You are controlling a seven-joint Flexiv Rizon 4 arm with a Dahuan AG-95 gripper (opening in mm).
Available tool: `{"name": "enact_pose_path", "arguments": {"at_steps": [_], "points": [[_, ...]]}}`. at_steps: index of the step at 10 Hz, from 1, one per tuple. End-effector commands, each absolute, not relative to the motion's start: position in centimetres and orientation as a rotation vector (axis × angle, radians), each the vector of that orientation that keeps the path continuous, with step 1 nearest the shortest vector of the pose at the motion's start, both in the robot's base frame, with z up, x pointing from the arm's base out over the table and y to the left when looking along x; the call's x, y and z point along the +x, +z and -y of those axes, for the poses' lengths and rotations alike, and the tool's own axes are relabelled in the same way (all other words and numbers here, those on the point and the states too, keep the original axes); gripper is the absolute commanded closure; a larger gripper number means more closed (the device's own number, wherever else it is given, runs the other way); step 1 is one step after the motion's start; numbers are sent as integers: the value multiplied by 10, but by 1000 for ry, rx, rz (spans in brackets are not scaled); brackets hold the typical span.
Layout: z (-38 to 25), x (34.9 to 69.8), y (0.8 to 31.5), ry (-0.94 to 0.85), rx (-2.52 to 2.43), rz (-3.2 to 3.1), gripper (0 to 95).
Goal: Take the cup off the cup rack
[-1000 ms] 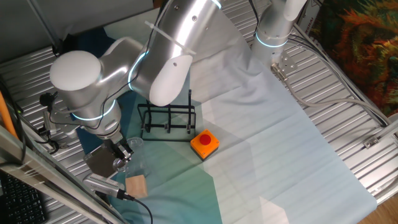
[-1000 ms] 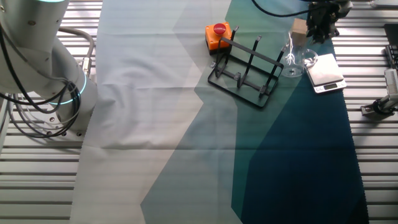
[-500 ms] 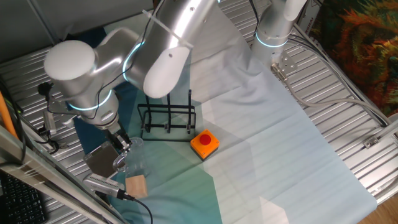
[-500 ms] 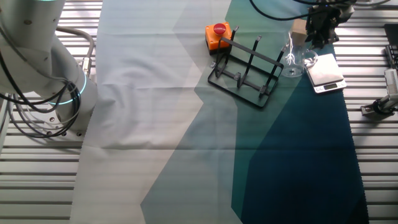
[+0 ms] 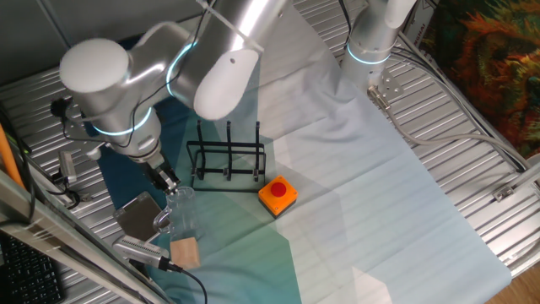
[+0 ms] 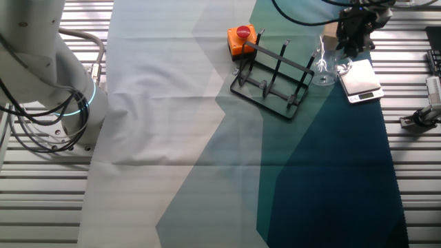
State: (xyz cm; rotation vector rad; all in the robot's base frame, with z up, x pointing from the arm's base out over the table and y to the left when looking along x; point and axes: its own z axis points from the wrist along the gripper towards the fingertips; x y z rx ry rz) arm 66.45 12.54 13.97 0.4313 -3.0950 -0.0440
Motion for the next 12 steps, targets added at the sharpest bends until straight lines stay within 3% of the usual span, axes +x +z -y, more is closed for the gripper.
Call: {"name": "enact_pose_path", "arguments": {"at_steps": [1,12], "points": [[-125,665,139,26,364,3099,760],[-126,664,139,-5,333,3110,760]]}}
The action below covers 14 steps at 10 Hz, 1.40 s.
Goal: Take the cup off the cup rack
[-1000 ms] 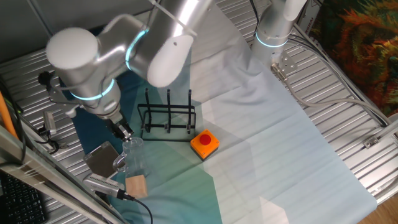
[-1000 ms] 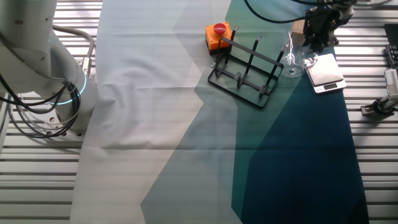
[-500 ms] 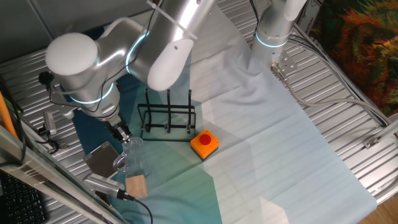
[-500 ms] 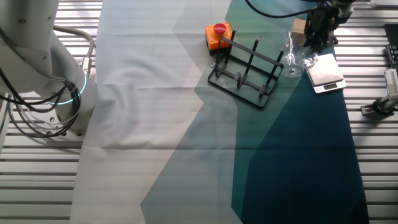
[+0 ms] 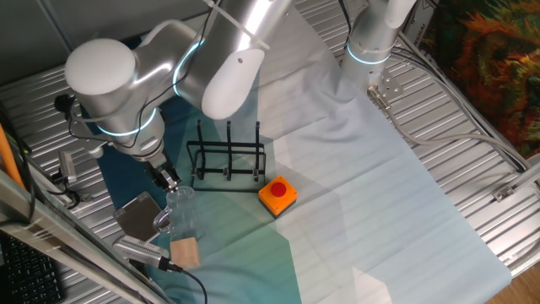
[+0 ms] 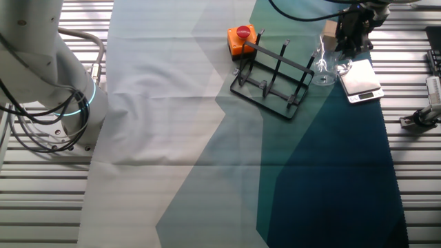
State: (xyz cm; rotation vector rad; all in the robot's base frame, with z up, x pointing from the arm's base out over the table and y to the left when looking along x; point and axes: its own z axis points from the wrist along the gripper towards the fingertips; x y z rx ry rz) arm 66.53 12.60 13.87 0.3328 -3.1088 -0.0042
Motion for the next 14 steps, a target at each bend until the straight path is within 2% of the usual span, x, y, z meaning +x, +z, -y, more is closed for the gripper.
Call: {"name": "enact_pose_path", "arguments": {"at_steps": [1,14], "points": [[-126,665,139,-11,331,3111,760],[-129,667,138,-62,306,3128,760]]}}
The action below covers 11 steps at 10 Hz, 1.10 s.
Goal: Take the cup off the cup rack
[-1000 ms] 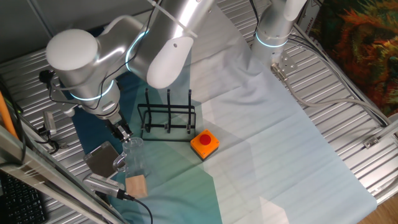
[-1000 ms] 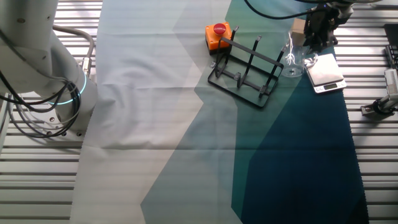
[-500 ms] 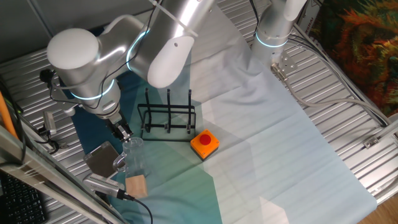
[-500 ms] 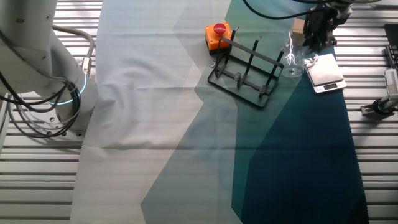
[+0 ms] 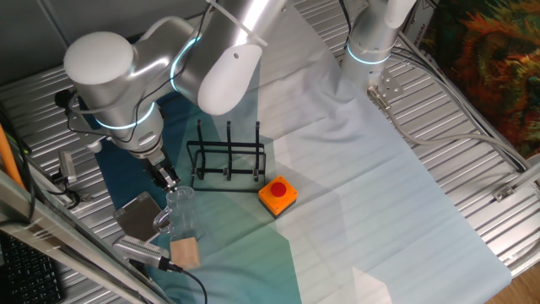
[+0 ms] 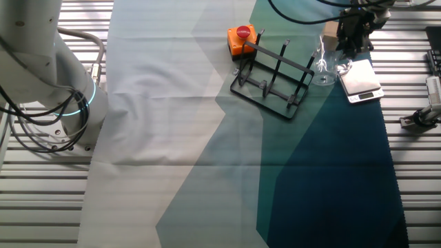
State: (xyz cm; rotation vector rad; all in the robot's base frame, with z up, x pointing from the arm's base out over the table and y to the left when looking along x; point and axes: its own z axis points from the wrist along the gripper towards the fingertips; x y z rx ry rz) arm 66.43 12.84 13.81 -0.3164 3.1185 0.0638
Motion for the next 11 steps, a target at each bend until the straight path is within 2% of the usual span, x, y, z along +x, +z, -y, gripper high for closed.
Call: {"name": "enact_pose_path", "arguments": {"at_steps": [1,11], "points": [[-130,668,137,72,-283,-3128,760],[-125,664,141,78,-170,-3150,760]]}}
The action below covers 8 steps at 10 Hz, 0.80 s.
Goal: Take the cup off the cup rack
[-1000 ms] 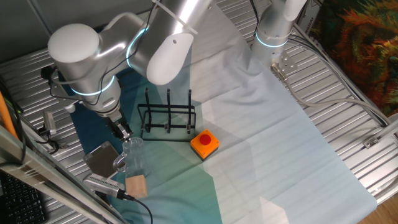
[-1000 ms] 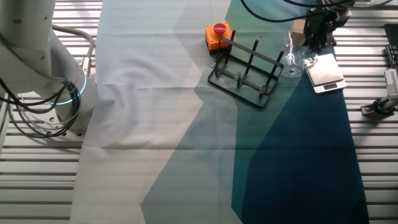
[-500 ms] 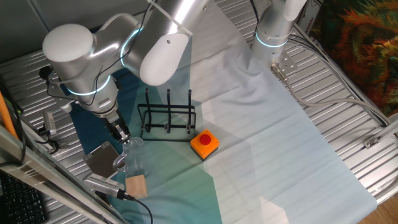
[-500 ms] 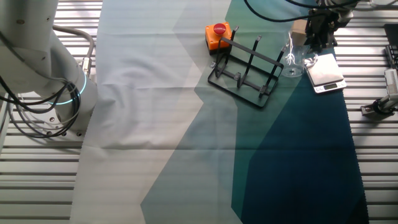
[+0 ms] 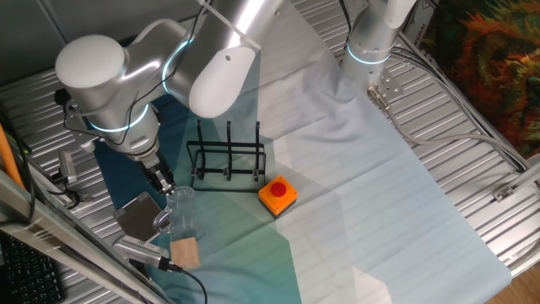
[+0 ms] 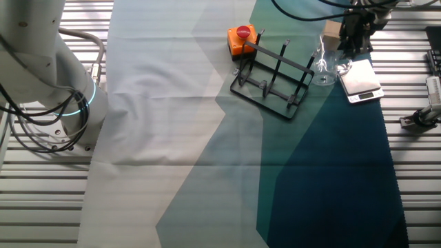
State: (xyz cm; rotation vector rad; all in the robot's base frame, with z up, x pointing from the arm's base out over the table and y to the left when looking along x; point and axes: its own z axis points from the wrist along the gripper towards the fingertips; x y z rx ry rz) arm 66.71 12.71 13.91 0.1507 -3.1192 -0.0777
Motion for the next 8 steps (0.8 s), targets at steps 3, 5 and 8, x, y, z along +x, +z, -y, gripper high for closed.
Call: {"name": "enact_pose_path", "arguments": {"at_steps": [3,5,8], "points": [[-124,663,141,-69,190,3119,760],[-124,663,141,-68,205,3119,760],[-124,663,142,-71,208,3124,760]]}}
